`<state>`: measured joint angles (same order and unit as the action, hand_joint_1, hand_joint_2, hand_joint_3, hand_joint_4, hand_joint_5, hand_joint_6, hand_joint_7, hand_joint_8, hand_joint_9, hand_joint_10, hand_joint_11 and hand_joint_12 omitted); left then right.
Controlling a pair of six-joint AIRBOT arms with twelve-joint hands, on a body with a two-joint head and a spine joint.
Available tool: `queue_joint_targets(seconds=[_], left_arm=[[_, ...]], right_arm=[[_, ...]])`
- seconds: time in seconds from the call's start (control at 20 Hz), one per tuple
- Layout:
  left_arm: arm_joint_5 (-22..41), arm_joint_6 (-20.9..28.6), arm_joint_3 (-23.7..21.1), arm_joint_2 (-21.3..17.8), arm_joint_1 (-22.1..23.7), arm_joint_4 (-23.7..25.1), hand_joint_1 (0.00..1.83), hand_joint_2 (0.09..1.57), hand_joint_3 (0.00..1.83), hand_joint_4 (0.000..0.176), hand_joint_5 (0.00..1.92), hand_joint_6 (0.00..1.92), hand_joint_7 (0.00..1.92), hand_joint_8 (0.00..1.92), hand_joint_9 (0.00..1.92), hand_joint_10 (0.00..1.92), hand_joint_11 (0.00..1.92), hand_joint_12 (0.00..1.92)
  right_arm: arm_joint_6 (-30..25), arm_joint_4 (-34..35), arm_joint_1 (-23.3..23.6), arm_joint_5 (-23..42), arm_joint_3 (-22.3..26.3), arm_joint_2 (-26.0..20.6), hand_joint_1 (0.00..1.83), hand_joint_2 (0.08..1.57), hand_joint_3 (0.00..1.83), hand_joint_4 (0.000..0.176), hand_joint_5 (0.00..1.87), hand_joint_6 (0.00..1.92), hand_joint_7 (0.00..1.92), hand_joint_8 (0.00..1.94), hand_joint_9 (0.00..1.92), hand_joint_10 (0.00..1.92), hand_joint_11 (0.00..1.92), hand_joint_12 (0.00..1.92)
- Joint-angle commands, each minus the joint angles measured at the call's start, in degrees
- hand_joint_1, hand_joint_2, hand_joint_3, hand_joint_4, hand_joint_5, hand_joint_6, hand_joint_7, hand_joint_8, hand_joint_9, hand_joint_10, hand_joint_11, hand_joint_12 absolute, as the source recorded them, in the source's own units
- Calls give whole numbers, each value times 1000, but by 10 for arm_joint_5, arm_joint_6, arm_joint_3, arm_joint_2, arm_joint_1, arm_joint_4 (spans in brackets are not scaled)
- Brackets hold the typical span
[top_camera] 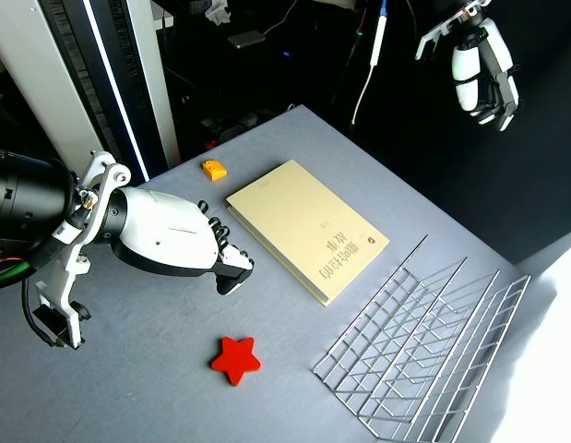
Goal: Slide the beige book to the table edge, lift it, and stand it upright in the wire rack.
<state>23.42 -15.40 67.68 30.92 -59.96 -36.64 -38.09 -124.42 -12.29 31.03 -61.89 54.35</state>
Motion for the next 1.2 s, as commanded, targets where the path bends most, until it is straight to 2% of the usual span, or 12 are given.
queue_joint_targets(seconds=[0.0,0.05,0.1,0.15,0.3,0.4,0.55,0.7,0.8,1.0,1.15], left_arm=[[56,1,6,-9,4,-9,159,1103,100,0,270,64,281,63,262,87,6,714],[56,1,6,-9,4,-9,159,1103,100,0,270,64,281,63,262,87,6,714],[56,1,7,-9,4,-9,191,1149,6,0,308,9,304,6,295,17,0,719],[56,1,7,-8,4,-9,147,1162,3,0,249,0,238,0,251,0,0,666],[53,1,8,-8,6,-9,172,1161,0,0,324,9,343,11,334,11,0,797],[53,1,8,-8,6,-9,168,1166,2,0,334,7,363,11,340,9,0,807],[47,1,8,-7,5,-6,190,1166,0,0,328,1,332,0,301,0,0,785],[59,1,5,-4,10,21,167,1172,1,0,302,1,305,1,280,2,0,712],[66,1,4,-4,10,28,207,1167,0,0,305,1,298,2,293,5,0,745],[66,0,-4,-2,1,66,216,1165,0,0,316,1,339,8,323,6,0,715],[67,0,-11,-2,3,66,189,1167,0,0,323,4,330,1,312,0,0,690]], right_arm=[[4,19,4,-17,-1,-4,24,1106,117,0,203,68,217,59,175,75,0,562],[4,19,4,-17,-2,-4,24,1106,117,0,203,68,217,59,175,75,0,562],[4,19,4,-17,-2,-4,51,1157,9,0,242,13,247,8,217,15,0,570],[4,19,4,-16,-2,-4,51,1163,4,0,210,1,211,0,181,1,0,531],[4,19,5,-16,-2,-4,11,1166,1,0,234,6,240,6,214,8,0,647],[4,19,3,-15,-2,-4,50,1165,0,0,267,7,274,7,246,9,0,697],[4,19,-3,-16,-2,-4,64,1172,1,0,274,4,271,1,232,0,0,665],[-3,19,-11,-21,-3,2,71,1174,1,0,276,3,274,3,236,1,0,663],[-4,19,-14,-21,-11,10,91,1176,1,0,279,3,268,1,225,1,0,630],[-4,19,-16,-18,-36,35,81,1186,1,0,299,4,292,3,262,7,0,753],[-4,19,-17,-15,-60,57,98,1187,1,0,288,1,273,1,242,1,0,634]])
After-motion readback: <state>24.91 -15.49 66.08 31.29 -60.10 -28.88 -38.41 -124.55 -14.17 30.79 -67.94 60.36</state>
